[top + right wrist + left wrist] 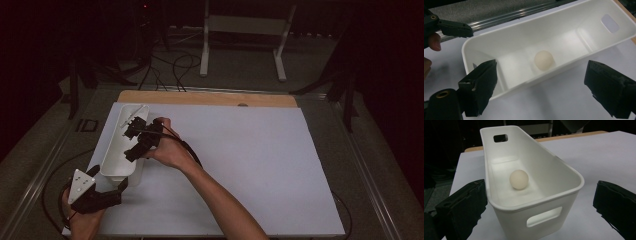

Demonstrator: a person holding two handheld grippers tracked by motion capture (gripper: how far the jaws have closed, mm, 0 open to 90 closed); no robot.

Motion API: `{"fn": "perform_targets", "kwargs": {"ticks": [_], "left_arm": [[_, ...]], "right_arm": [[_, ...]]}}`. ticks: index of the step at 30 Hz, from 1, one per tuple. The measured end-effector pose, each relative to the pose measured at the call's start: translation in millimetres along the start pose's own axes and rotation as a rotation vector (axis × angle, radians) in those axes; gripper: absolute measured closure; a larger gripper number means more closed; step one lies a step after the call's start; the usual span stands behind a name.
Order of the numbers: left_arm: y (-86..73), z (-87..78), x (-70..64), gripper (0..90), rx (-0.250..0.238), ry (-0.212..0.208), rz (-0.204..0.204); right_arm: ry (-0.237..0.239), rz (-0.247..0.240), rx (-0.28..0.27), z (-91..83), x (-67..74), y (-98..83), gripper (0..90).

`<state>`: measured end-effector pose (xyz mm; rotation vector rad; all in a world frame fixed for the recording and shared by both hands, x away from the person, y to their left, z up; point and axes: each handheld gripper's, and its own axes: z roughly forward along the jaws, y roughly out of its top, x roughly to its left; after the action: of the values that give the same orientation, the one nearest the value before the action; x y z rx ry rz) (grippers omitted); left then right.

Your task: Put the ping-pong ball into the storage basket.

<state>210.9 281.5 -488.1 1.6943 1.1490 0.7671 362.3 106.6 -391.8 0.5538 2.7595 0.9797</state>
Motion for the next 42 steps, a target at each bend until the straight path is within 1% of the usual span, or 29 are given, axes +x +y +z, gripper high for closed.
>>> {"fn": "perform_targets", "kwargs": {"ticks": [5, 8, 9, 10, 11, 12, 17, 18, 21, 23, 31, 38, 42], "left_arm": [[-0.1, 0.1, 0.0, 0.0, 0.001, 0.001, 0.0], [-0.3, 0.3, 0.0, 0.0, 0.001, 0.001, 0.002], [-0.3, 0.3, 0.0, 0.0, 0.001, 0.001, 0.002], [-0.3, 0.1, -0.1, 0.0, -0.001, 0.001, 0.001], [-0.3, 0.1, -0.1, 0.0, -0.001, 0.001, 0.001], [-0.4, 0.2, 0.0, 0.0, 0.0, 0.001, 0.0], [-0.4, 0.2, -0.2, 0.0, 0.0, 0.002, 0.001], [-0.5, 0.2, -0.1, 0.0, 0.001, 0.002, 0.001], [-0.5, 0.4, -0.1, 0.0, 0.001, 0.002, 0.001], [-0.5, 0.3, -0.1, 0.0, 0.002, 0.002, 0.003], [-0.5, 0.0, -0.3, 0.0, 0.003, 0.001, 0.002], [-0.4, -0.2, -0.8, 0.0, 0.002, 0.001, -0.001], [-0.4, -0.2, -0.7, 0.0, 0.004, 0.001, 0.001]], "right_arm": [[-0.01, 0.007, 0.002, -4.4, -3.9, -5.7, 10.8], [-0.017, 0.016, -0.001, -8.9, -9.9, -12.3, 10.7], [-0.017, 0.016, -0.001, -8.9, -9.9, -12.3, 10.7], [-0.018, 0.026, -0.001, -11.0, -11.8, -15.2, 10.8], [-0.018, 0.026, -0.001, -11.0, -11.8, -15.2, 10.8], [-0.027, 0.03, 0.009, -13.2, -13.9, -18.4, 10.8], [-0.03, 0.042, 0.003, -19.0, -19.8, -25.8, 10.8], [-0.035, 0.049, 0.0, -22.2, -23.1, -30.3, 10.8], [-0.037, 0.054, -0.002, -24.7, -25.5, -34.0, 10.8], [-0.043, 0.068, -0.005, -27.8, -27.9, -39.5, 10.8], [-0.065, 0.091, -0.003, -38.1, -35.1, -57.0, 10.8], [-0.078, 0.113, -0.025, -51.6, -41.8, -75.5, 10.8], [-0.09, 0.134, -0.033, -58.1, -45.8, -88.1, 10.8]]}}
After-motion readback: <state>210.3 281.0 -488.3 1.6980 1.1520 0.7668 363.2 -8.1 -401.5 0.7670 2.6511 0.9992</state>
